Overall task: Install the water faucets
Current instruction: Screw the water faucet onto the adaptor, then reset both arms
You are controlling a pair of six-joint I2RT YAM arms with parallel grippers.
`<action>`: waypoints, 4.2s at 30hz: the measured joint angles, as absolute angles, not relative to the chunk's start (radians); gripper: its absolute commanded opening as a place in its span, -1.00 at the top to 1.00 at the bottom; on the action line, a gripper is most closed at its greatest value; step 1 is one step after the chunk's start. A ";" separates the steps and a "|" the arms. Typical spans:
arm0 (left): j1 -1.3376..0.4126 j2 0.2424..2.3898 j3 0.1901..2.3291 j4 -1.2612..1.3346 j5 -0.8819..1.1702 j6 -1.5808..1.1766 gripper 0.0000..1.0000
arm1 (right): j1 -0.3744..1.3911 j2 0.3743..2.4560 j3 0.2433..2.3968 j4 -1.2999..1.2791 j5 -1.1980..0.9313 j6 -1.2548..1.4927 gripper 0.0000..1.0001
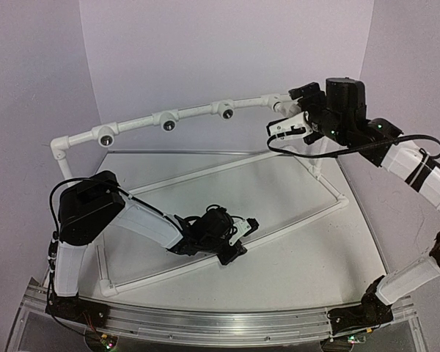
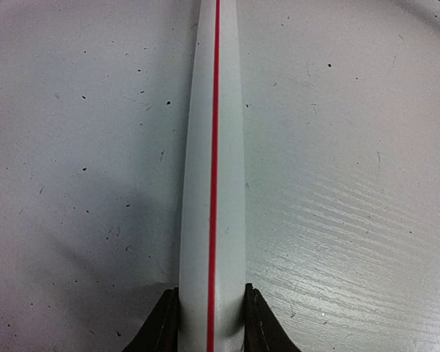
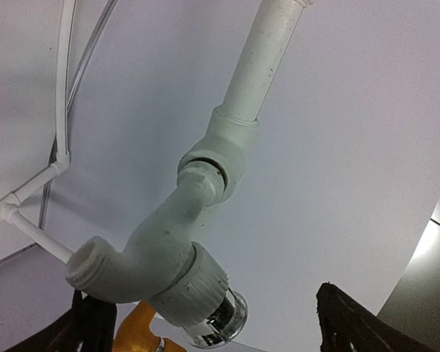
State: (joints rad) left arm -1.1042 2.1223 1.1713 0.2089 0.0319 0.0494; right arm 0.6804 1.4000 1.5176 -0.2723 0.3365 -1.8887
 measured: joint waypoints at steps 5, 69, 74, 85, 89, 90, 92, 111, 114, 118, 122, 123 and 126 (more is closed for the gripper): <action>-1.104 2.122 1.171 0.209 0.032 0.049 1.00 | 0.679 1.458 1.532 -0.256 0.378 -1.968 -0.08; -1.098 2.126 1.174 0.210 0.051 0.047 1.00 | 0.691 1.475 1.517 -0.271 0.369 -1.972 -0.34; -1.098 2.126 1.174 0.210 0.053 0.047 1.00 | 0.690 1.527 1.528 -0.264 0.402 -2.004 0.37; -1.094 2.127 1.176 0.210 0.060 0.045 1.00 | 0.705 1.520 1.380 0.076 0.437 -1.714 1.00; -1.093 2.128 1.178 0.210 0.060 0.045 1.00 | 0.723 1.531 1.373 0.153 0.515 -1.193 1.00; -1.093 2.128 1.178 0.210 0.061 0.045 1.00 | 0.726 1.536 1.383 0.138 0.533 -1.037 1.00; -1.092 2.128 1.178 0.209 0.061 0.047 1.00 | 0.729 1.530 1.399 0.071 0.525 -0.837 1.00; -1.085 2.140 1.192 0.210 0.082 0.052 0.92 | 0.670 1.130 1.166 0.155 0.242 0.274 -0.96; -1.086 2.138 1.185 0.214 0.079 0.052 0.38 | 0.671 1.101 1.163 0.002 0.327 0.150 -0.97; -1.087 2.107 1.138 0.247 0.075 0.027 -0.36 | 0.670 1.049 1.161 -0.189 0.422 0.068 -0.97; -1.086 1.975 1.038 0.137 0.078 -0.051 -0.91 | 0.669 0.983 1.161 -0.321 0.425 0.073 -0.96; -1.086 1.934 1.019 0.096 0.078 -0.073 -0.94 | 0.669 0.969 1.162 -0.342 0.425 0.079 -0.96; -1.085 1.776 0.975 -0.019 0.078 -0.137 -0.95 | 0.669 0.955 1.189 -0.423 0.424 0.108 -0.97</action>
